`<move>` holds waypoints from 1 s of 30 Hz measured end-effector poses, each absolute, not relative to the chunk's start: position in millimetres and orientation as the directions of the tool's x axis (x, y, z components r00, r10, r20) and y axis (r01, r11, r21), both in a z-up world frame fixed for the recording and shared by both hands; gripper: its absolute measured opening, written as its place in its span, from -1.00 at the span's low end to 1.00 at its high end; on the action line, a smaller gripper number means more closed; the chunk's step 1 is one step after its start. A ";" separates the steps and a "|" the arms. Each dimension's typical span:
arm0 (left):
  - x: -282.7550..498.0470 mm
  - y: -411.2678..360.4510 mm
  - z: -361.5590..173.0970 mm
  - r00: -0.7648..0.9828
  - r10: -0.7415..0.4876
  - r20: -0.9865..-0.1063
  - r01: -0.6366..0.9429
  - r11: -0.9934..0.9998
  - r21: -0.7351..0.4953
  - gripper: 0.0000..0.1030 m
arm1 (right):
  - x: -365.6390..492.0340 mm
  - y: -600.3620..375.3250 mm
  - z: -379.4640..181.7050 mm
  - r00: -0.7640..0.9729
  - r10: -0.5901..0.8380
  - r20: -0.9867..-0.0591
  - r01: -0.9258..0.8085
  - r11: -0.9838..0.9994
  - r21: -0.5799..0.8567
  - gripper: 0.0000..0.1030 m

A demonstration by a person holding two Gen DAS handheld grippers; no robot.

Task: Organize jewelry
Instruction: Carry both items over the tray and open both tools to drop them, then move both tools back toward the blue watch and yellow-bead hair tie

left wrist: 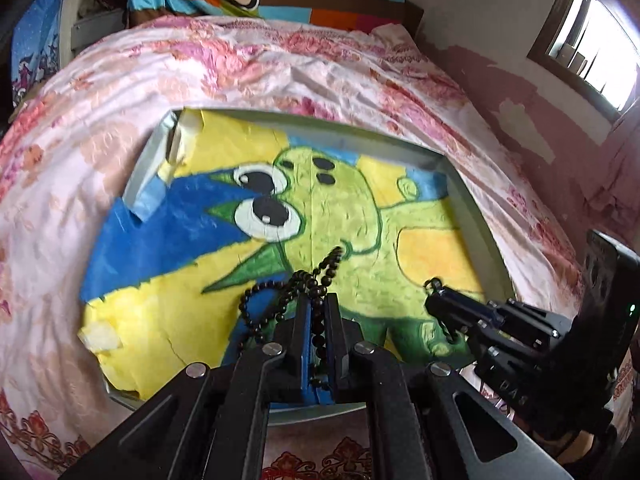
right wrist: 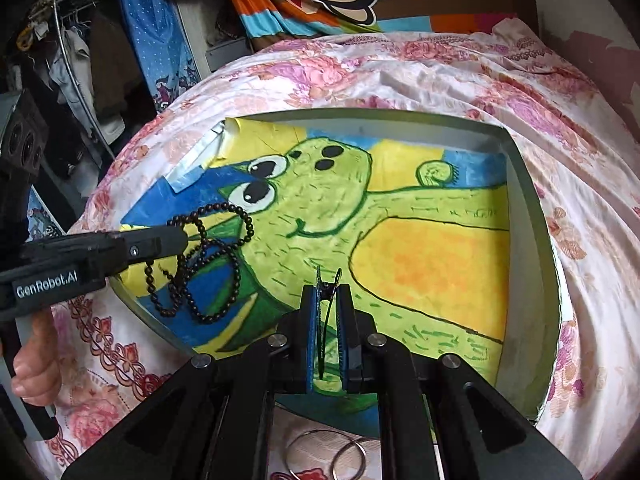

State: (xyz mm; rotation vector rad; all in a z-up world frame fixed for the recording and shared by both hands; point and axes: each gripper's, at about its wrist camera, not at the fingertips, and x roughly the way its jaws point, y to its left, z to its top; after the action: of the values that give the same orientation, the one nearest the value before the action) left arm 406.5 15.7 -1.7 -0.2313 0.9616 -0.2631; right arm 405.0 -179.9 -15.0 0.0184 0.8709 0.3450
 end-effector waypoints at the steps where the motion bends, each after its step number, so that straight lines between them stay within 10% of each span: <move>1: 405.8 17.4 -3.7 0.539 -0.326 -0.777 0.112 0.942 -0.318 -0.76 | 404.2 -183.0 -15.1 0.595 0.301 -0.745 -0.283 0.946 0.157 -0.82; 2: 405.5 18.5 -5.1 0.533 -0.327 -0.780 0.105 0.941 -0.323 -0.62 | 403.3 -186.8 -14.7 0.597 0.298 -0.745 -0.275 0.948 0.159 -0.76; 4: 401.3 22.5 -5.1 0.545 -0.305 -0.781 0.062 0.944 -0.325 0.47 | 400.8 -195.0 -12.1 0.604 0.305 -0.736 -0.270 0.947 0.171 -0.48; 5: 396.6 26.2 -2.9 0.571 -0.287 -0.769 0.028 0.943 -0.331 0.65 | 397.9 -199.7 -9.0 0.613 0.305 -0.729 -0.264 0.949 0.174 -0.28; 9: 375.0 33.7 11.9 0.642 -0.291 -0.710 0.011 0.929 -0.371 0.77 | 381.1 -216.7 6.1 0.652 0.299 -0.697 -0.254 0.952 0.170 -0.20; 20: 256.0 9.8 63.5 0.840 -0.168 -0.516 0.075 0.978 -0.196 1.00 | 258.8 -249.4 63.8 0.816 0.254 -0.520 -0.261 0.963 0.061 0.86; 30: 151.8 -5.8 70.3 0.890 -0.144 -0.433 0.094 0.986 -0.135 1.00 | 143.6 -264.7 83.3 0.909 0.140 -0.392 -0.158 0.987 -0.013 0.90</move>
State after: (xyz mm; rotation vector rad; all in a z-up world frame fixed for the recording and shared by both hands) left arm 151.8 -5.8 70.3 -0.1113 0.4574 -0.1242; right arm 143.6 -264.7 83.3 -0.0449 0.4007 0.1537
